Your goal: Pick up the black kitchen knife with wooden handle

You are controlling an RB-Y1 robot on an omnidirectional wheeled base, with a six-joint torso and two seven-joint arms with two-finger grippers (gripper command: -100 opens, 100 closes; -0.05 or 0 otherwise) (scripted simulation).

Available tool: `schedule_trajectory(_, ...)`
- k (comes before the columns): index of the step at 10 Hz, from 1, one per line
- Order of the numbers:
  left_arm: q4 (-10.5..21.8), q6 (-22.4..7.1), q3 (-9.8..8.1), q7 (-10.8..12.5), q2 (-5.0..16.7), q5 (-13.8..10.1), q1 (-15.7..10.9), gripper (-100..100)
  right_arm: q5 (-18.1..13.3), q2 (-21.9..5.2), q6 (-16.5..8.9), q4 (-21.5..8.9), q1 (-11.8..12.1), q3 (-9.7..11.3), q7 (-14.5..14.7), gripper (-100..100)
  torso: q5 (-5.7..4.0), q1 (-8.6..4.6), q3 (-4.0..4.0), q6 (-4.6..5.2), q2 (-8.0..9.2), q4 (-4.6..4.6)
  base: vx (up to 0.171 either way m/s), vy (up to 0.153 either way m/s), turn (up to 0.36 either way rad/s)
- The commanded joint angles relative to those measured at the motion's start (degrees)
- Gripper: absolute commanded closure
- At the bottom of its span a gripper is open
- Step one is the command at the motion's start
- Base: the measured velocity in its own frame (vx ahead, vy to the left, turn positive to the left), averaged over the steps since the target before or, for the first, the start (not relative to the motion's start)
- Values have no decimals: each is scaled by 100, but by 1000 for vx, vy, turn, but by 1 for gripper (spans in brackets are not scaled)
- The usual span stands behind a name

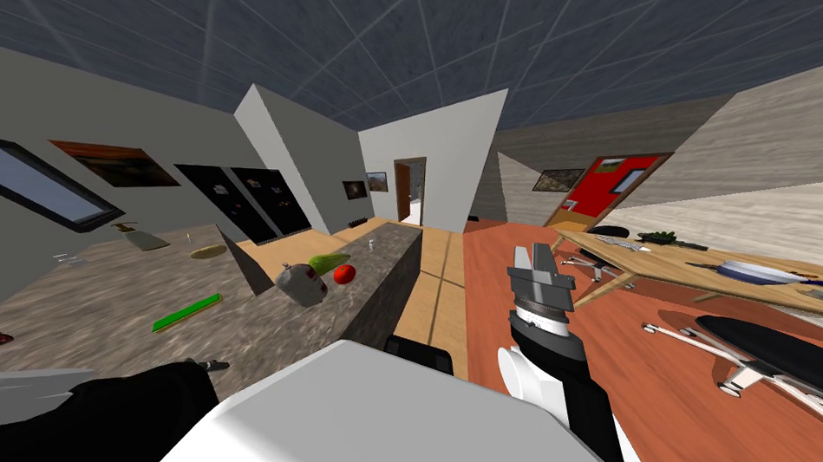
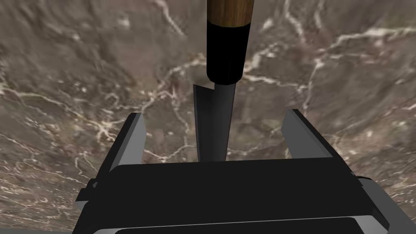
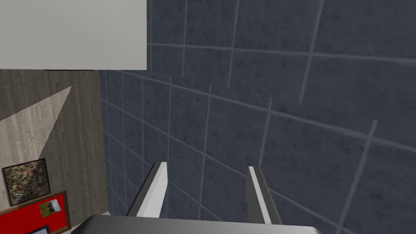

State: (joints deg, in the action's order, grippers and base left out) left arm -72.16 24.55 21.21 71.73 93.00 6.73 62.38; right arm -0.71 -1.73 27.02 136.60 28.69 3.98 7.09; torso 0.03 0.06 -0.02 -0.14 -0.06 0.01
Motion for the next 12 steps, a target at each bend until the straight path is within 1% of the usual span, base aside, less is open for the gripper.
schedule_trajectory(1, 0, 0, 0, 0, 0, 0, 0, 100, 0, 0, 0, 0, 0, 0, 0, 0, 0, 0, 0, 0, 0, 0, 0, 0, 0)
schedule_trajectory(5, 4, 3, -2, 6, 3, -5, 4, 100, 0, 0, 0, 0, 0, 0, 0, 0, 15, 10, -1, 7, -2, 0, 0, 0, 0)
schedule_trajectory(6, 4, 3, -2, 7, 2, -5, 4, 0, 0, 0, 0, 0, 0, 0, 0, 0, 15, 11, -1, 7, -2, 0, 0, 0, 0)
schedule_trajectory(7, -56, 54, -82, 120, 223, -57, 73, 100, 0, 0, 0, 0, 0, 0, 0, 0, 15, 11, -2, 7, -3, -1, 0, 1, 17)
schedule_trajectory(10, -130, 165, -203, 343, 613, -134, 165, 100, 0, 0, 0, 0, 0, 0, 0, 0, 11, 7, 1, 8, 4, 0, -37, -6, 50)
schedule_trajectory(11, -107, 150, -193, 279, 533, -128, 160, 100, 0, 0, 0, 0, -1, 0, 0, 0, 12, 4, 7, 6, 14, 2, -28, -5, 8)
schedule_trajectory(12, -117, 150, -203, 289, 546, -135, 169, 0, 0, 0, 0, 0, -1, 0, 0, 0, 14, 6, 5, 5, 10, 1, 0, 0, 0)
